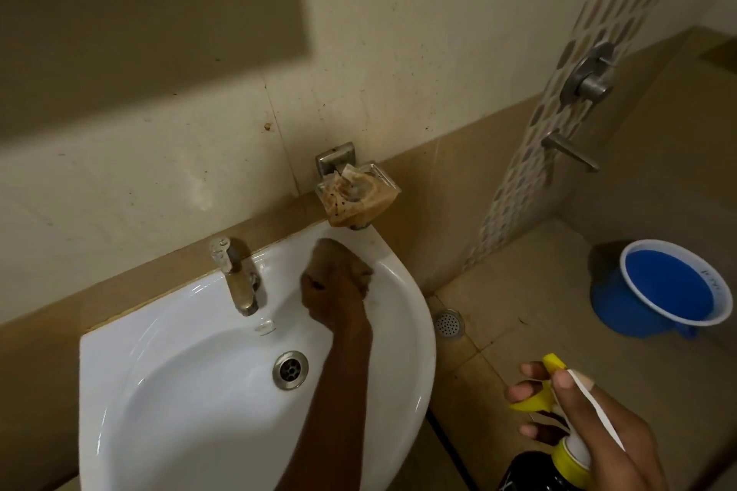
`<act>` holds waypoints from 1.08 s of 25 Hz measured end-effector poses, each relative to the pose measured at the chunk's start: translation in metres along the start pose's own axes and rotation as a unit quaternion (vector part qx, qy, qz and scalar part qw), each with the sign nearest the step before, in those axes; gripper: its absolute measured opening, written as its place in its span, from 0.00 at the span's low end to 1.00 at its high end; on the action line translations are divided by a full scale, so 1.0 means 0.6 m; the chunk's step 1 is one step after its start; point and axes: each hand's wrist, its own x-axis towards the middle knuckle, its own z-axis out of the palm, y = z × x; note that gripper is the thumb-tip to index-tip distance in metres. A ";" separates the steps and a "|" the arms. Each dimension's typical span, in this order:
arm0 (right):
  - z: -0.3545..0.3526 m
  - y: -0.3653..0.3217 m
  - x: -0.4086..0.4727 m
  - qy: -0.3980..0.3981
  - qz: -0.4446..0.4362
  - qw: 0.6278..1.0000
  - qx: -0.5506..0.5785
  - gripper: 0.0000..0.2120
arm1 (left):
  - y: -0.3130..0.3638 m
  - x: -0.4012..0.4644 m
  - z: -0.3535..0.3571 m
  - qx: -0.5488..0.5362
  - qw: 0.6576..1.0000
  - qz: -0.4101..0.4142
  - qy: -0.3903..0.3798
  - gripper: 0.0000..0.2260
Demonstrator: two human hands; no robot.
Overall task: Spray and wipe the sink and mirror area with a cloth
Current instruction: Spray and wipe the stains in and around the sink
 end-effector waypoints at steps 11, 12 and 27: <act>-0.019 0.017 0.013 0.031 -0.010 0.999 -0.005 0.49 | -0.022 0.095 0.046 0.336 0.860 0.368 -0.110 0.11; -0.019 0.022 0.015 0.033 -0.015 0.999 -0.002 0.45 | -0.022 0.094 0.042 0.330 0.859 0.372 -0.125 0.12; 0.042 0.030 0.065 -0.022 -0.079 0.990 -0.118 0.19 | -0.059 0.042 0.021 0.342 0.771 0.414 -0.341 0.19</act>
